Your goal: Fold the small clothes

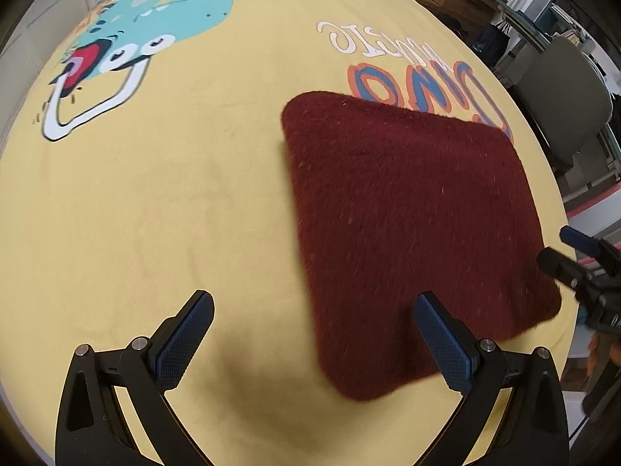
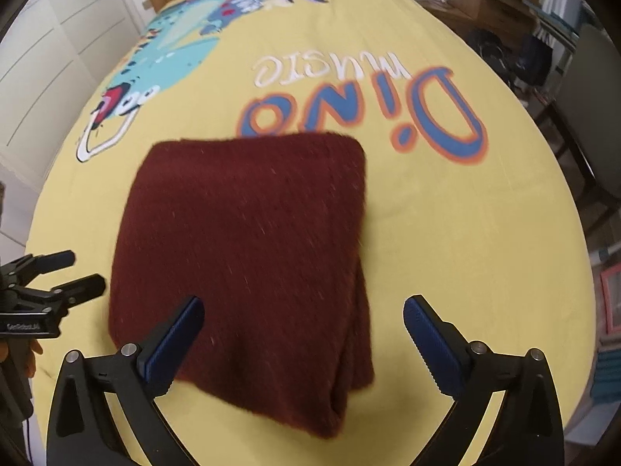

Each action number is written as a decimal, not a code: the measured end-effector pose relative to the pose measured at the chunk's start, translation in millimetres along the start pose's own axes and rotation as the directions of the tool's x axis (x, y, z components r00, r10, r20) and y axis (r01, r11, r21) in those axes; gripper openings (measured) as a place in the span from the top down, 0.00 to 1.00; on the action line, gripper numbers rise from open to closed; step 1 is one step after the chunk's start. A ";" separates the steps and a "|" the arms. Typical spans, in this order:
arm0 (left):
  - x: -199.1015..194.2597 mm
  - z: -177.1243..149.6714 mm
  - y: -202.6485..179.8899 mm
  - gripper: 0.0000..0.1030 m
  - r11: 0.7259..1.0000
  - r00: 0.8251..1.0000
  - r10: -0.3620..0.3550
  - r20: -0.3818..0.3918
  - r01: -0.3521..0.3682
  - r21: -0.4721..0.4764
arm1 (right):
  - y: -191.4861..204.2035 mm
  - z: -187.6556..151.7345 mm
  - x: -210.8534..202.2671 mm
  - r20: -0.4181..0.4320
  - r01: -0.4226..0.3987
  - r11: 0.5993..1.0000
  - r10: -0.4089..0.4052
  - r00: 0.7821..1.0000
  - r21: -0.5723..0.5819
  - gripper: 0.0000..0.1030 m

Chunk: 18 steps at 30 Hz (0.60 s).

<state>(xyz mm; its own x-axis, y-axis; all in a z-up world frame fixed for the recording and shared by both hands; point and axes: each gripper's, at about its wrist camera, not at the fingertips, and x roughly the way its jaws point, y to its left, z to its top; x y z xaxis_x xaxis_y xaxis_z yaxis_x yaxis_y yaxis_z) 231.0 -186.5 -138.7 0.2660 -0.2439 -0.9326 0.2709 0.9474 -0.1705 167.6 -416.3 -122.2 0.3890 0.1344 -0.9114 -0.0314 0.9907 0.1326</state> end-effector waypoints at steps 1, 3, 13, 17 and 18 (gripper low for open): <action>4.8 2.9 -1.2 0.02 1.000 1.000 -0.004 -0.010 0.004 -0.003 | -0.7 1.5 7.2 -0.016 -0.002 1.000 0.002 1.000 0.004 0.01; 19.3 9.4 -3.5 0.02 1.000 0.999 -0.022 -0.035 0.022 -0.019 | -2.3 0.8 24.7 -0.059 -0.018 1.000 0.019 0.998 0.023 0.01; 62.1 5.1 -17.4 0.02 0.997 0.996 -0.072 -0.054 0.070 -0.041 | -29.6 -18.1 72.4 -0.084 -0.078 0.992 0.086 0.993 0.096 0.01; 71.4 -1.0 -15.6 0.01 0.995 0.996 -0.084 -0.041 0.081 -0.058 | -42.6 -24.2 85.2 -0.098 -0.153 0.972 0.172 0.980 0.181 0.01; 73.1 -1.8 -14.5 0.01 0.995 0.995 -0.087 -0.042 0.084 -0.059 | -45.5 -25.5 88.7 -0.101 -0.177 0.963 0.200 0.975 0.202 0.01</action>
<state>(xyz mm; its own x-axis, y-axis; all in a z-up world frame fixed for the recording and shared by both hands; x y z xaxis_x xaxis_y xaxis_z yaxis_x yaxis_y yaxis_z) 244.8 -217.6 -205.0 0.2020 -0.3163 -0.9269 0.2375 0.9340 -0.2670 180.1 -449.0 -219.0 0.2797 0.3313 -0.9011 0.0868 0.9260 0.3674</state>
